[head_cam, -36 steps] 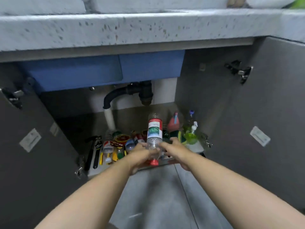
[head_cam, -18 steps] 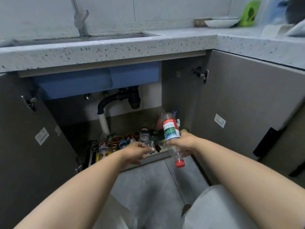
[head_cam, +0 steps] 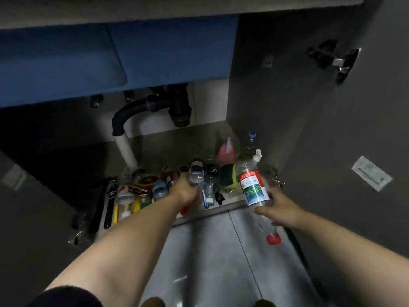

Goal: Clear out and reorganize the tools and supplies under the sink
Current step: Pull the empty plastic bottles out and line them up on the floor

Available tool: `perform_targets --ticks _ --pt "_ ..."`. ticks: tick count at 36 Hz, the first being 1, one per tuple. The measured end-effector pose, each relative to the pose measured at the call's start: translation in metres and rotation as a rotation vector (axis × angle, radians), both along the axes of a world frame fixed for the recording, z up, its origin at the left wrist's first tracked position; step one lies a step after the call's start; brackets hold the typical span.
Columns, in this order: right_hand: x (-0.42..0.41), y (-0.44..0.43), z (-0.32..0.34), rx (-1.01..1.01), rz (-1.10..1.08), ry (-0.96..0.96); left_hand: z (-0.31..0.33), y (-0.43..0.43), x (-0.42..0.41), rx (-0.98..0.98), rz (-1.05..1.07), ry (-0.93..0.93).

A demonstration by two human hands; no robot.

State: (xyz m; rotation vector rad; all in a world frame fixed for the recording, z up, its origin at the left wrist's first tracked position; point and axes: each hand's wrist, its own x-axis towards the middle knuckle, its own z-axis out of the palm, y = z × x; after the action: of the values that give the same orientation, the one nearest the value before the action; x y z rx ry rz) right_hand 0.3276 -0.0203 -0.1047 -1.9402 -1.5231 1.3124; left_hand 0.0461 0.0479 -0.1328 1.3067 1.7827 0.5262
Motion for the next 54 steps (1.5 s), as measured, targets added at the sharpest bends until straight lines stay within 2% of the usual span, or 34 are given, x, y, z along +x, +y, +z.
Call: perform_targets --ticks 3,8,10,14,20,26,30,32,35,42,48,51,54 --pt "-0.007 0.023 -0.031 -0.007 -0.008 0.026 -0.032 0.042 0.002 0.019 0.017 0.016" --pt "-0.018 0.048 -0.071 -0.027 -0.003 0.062 -0.078 0.092 0.000 0.038 0.002 0.277" --pt "-0.021 0.054 -0.080 -0.037 0.009 0.075 -0.091 0.104 0.000 0.043 -0.010 0.321" --pt "-0.027 0.065 -0.091 -0.061 0.034 0.073 -0.110 0.118 0.001 0.001 -0.024 0.312" --pt "-0.029 0.067 -0.088 -0.071 0.010 0.066 -0.110 0.116 0.001 0.038 0.020 0.323" --pt "-0.014 0.047 -0.075 -0.136 0.018 0.035 -0.078 0.072 0.002 0.049 0.140 0.147" --pt "0.003 0.023 -0.074 -0.192 -0.010 0.000 -0.054 0.020 0.021 0.077 0.106 -0.192" --pt "0.012 0.009 -0.077 -0.216 -0.031 -0.037 -0.045 -0.010 0.032 0.006 0.070 -0.344" --pt "0.024 -0.014 -0.089 -0.259 -0.058 -0.072 -0.047 -0.052 0.049 -0.179 -0.002 -0.463" --pt "0.048 -0.044 -0.144 -0.292 -0.150 -0.118 -0.097 -0.109 0.084 -0.434 -0.041 -0.507" --pt "0.047 -0.041 -0.195 -0.211 -0.227 -0.159 -0.154 -0.111 0.103 -0.464 -0.069 -0.408" --pt "0.046 -0.038 -0.213 -0.141 -0.216 -0.250 -0.184 -0.099 0.112 -0.461 -0.029 -0.392" --pt "0.045 -0.035 -0.223 -0.100 -0.038 -0.457 -0.206 -0.089 0.120 -0.463 -0.013 -0.386"
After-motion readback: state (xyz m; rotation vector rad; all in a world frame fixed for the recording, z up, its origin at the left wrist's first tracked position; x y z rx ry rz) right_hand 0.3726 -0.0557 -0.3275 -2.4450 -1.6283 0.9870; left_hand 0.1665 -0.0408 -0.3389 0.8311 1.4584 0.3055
